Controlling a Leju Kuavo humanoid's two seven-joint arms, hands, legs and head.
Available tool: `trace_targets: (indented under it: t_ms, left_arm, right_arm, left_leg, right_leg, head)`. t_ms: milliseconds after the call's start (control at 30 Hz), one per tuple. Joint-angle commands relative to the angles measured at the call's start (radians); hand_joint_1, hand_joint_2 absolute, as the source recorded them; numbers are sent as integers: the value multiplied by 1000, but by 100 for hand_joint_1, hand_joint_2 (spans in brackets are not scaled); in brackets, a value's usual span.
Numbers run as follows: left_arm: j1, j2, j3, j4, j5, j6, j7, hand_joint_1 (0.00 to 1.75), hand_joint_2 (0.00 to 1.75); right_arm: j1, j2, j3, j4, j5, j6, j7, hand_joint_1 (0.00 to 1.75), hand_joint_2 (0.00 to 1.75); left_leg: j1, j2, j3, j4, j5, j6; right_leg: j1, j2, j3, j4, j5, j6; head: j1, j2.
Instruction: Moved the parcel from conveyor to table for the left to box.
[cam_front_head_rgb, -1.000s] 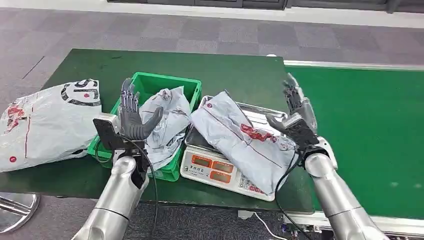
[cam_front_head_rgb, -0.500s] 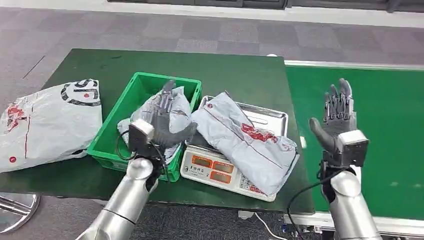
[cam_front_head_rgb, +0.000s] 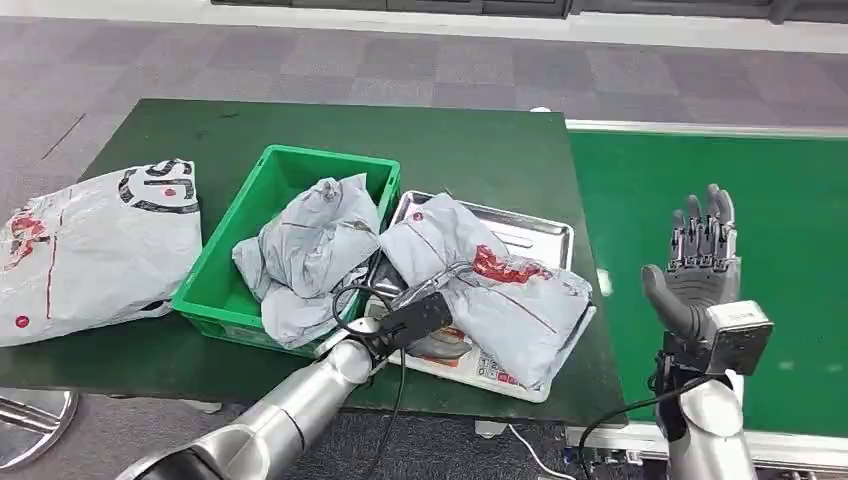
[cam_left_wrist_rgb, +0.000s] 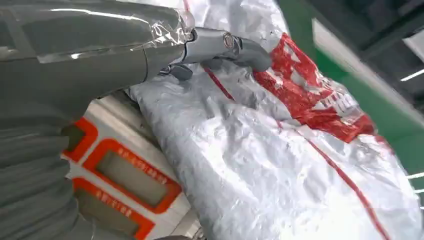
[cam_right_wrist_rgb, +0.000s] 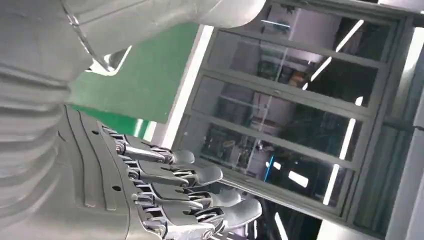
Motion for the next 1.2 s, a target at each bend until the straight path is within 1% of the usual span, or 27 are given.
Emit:
trace_targets:
  t_ms: [33,100,133,167,200,233,300,333,367,400,433,467,500,533,567,600,667,733,767,867,933,967,1033,1067,1100,1133,1200]
  left_arm:
    - [-63,45,-96,200,-107,74,241,0,175]
    - [-49,53,-61,183,-94,91,233,0,175]
    - [-45,53,-53,181,-89,93,226,12,175]
    - [-40,54,-40,174,-78,100,210,171,175]
    - [-36,54,-18,166,-64,106,173,175,175]
    - [-35,55,-10,162,-61,108,160,175,175]
    - [-27,59,28,137,-34,124,91,175,175]
    - [-21,59,49,123,-21,133,49,175,175]
    - [-14,58,83,105,10,122,5,175,175]
    - [0,60,111,76,36,121,-72,175,175]
    - [1,61,116,78,36,117,-77,175,175]
    - [13,61,139,56,56,122,-110,175,175]
    - [29,60,183,26,103,101,-175,175,175]
    - [29,62,185,25,104,100,-176,175,175]
    - [33,62,200,12,118,96,-190,175,175]
    - [82,61,272,-123,215,73,-240,175,175]
    - [101,79,282,-187,252,65,-240,175,175]
    - [156,85,316,-350,316,89,-240,175,175]
    - [156,85,316,-350,316,89,-240,175,175]
    - [224,91,339,-550,360,130,-240,175,175]
    - [246,91,348,-630,365,147,-240,175,175]
    - [276,97,348,-778,352,211,-240,175,175]
    - [286,104,355,-898,358,260,-240,175,175]
    - [290,118,340,-976,342,326,-240,175,175]
    - [290,125,335,-997,342,344,-240,175,175]
    - [286,133,334,-1032,339,375,-240,175,175]
    - [263,192,277,-1086,283,575,-240,175,175]
  right_arm:
    - [14,27,-29,-1,3,6,31,0,175]
    - [-1,22,-20,16,11,8,40,0,175]
    - [-1,21,-19,16,12,8,42,0,175]
    - [-3,22,-20,18,12,8,45,0,175]
    - [-6,24,-21,22,12,7,48,0,175]
    - [-8,25,-22,26,12,6,49,0,175]
    - [-7,28,-24,29,12,5,51,0,175]
    - [-5,29,-26,27,12,4,52,0,175]
    - [1,32,-28,22,12,3,55,0,175]
    - [11,36,-31,18,12,2,54,0,175]
    - [18,38,-32,16,12,1,54,0,175]
    - [23,41,-32,12,12,1,54,0,175]
    - [25,44,-31,12,14,2,54,0,175]
    - [25,45,-30,13,14,2,54,0,175]
    - [21,45,-28,19,15,2,54,0,175]
    - [13,47,-27,30,16,2,53,0,175]
    - [-11,46,-21,61,18,2,52,0,175]
    - [-16,41,-20,70,18,0,50,0,175]
    - [-16,41,-20,70,18,0,50,0,175]
    - [-10,33,-29,69,14,-5,46,0,175]
    - [-17,30,-30,78,11,-6,44,0,175]
    - [-33,23,-27,94,5,-6,40,0,175]
    - [-55,13,-23,114,-4,-9,37,0,175]
    - [-57,7,-23,115,-11,-15,35,0,175]
    - [-56,5,-22,114,-13,-16,35,0,175]
    - [-51,3,-25,108,-18,-19,35,0,175]
    - [-14,-3,-37,74,-30,-30,35,0,175]
  left_leg:
    - [2,-1,6,-3,-1,-4]
    - [1,2,6,-1,-2,-3]
    - [1,3,9,-3,-2,-4]
    - [1,3,9,-2,-3,-3]
    - [1,4,11,-3,-3,-5]
    - [1,4,11,-2,-4,-5]
    - [1,5,12,-2,-3,-5]
    - [1,5,12,-3,-3,-6]
    - [1,4,12,-2,-3,-5]
    - [2,5,12,-3,-3,-6]
    - [1,4,12,-2,-3,-5]
    - [2,4,13,-3,-3,-6]
    - [2,3,12,-2,-3,-5]
    - [3,3,13,-3,-3,-7]
    - [2,2,12,-2,-3,-5]
    - [2,3,12,-2,-3,-6]
    - [1,4,11,-2,-3,-5]
    - [3,7,12,-2,-4,-7]
    - [2,5,9,-1,-5,-6]
    - [3,4,10,-2,-5,-8]
    - [3,4,10,-1,-5,-7]
    - [2,4,7,0,-5,-5]
    - [3,6,7,1,-6,-7]
    - [2,6,6,1,-6,-6]
    - [2,5,6,1,-5,-6]
    - [3,6,5,2,-6,-7]
    - [3,5,5,1,-6,-7]
  right_leg:
    - [1,2,7,-3,0,-1]
    - [0,3,7,-1,-1,0]
    - [0,6,8,-3,-1,-1]
    - [0,4,8,-2,-1,-1]
    - [0,7,9,-3,0,-1]
    - [0,6,10,-2,-1,-1]
    - [0,7,10,-2,-1,-1]
    - [1,8,10,-3,0,-2]
    - [0,6,10,-2,0,-2]
    - [1,7,10,-3,1,-2]
    - [1,5,11,-2,0,-2]
    - [1,7,11,-3,0,-3]
    - [1,5,10,-2,-1,-2]
    - [2,6,11,-3,-1,-2]
    - [1,4,10,-1,-1,-2]
    - [1,6,11,-2,-1,-3]
    - [1,6,10,-1,-2,-2]
    - [2,10,10,-3,-1,-3]
    - [1,8,8,-1,-2,-2]
    - [2,9,9,-2,-2,-2]
    - [2,9,9,-2,-3,-2]
    - [1,7,6,0,-3,-1]
    - [2,11,5,0,-3,-2]
    - [2,10,4,0,-3,-2]
    - [2,8,4,0,-3,-2]
    - [2,10,3,1,-3,-2]
    - [2,9,3,1,-3,-2]
  head:
    - [0,0]
    - [0,0]
    - [0,0]
    - [0,0]
    - [0,0]
    - [0,0]
    - [0,0]
    - [0,0]
    - [0,0]
    - [0,0]
    - [0,0]
    - [0,0]
    - [0,0]
    - [0,0]
    - [0,0]
    - [0,0]
    - [0,0]
    - [0,0]
    - [0,0]
    - [0,0]
    - [0,0]
    - [0,0]
    - [0,0]
    - [0,0]
    - [0,0]
    - [0,0]
    - [0,0]
